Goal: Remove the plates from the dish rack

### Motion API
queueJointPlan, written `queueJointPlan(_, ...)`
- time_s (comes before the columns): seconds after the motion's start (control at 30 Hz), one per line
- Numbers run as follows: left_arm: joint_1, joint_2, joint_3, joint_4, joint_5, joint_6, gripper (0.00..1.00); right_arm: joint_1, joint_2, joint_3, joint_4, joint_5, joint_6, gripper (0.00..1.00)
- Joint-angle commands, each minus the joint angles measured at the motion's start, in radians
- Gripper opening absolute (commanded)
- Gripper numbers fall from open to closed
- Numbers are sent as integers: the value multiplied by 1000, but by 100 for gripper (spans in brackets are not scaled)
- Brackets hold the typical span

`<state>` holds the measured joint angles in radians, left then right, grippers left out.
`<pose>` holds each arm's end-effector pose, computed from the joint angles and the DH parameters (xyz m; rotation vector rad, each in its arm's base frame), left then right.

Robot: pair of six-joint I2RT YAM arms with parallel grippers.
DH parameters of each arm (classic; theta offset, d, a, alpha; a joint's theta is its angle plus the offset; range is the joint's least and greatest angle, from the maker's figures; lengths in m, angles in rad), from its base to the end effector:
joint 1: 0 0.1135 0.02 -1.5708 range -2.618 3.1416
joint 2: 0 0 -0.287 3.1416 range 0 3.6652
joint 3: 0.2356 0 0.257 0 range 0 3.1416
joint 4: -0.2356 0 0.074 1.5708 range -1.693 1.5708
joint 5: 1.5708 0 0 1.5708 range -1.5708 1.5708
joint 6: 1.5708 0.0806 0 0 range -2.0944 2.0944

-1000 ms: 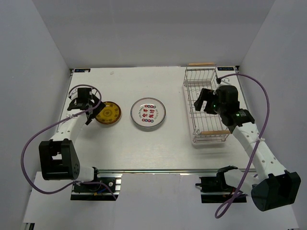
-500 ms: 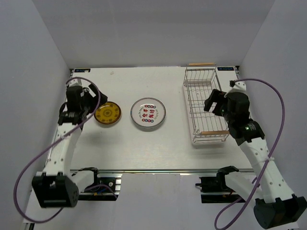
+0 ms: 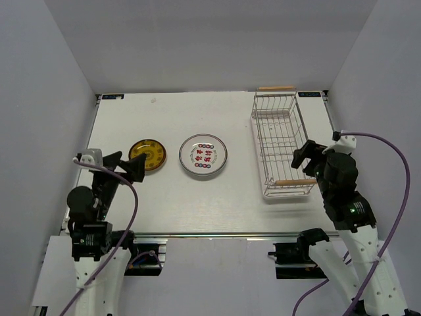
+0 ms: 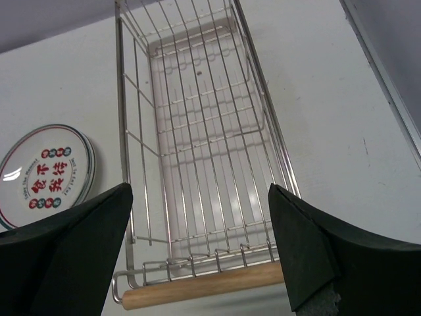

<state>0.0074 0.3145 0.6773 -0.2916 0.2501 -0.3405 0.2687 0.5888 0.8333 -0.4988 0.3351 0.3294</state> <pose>0.1113 -0.0191 0.3579 -0.0604 1.5175 -0.4545 0.1561 0.0155 0.3538 0.2895 1.7890 0.1190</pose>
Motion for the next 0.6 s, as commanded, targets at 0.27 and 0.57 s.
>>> queueJointPlan(0.27,17,-172,-107,-144,-57,47,98,-2,-152,-145,-27,25,28,89)
queueJointPlan(0.57,17,-124,-104,-167,-37,38,98,0,-156,-151,-20,24,53,89)
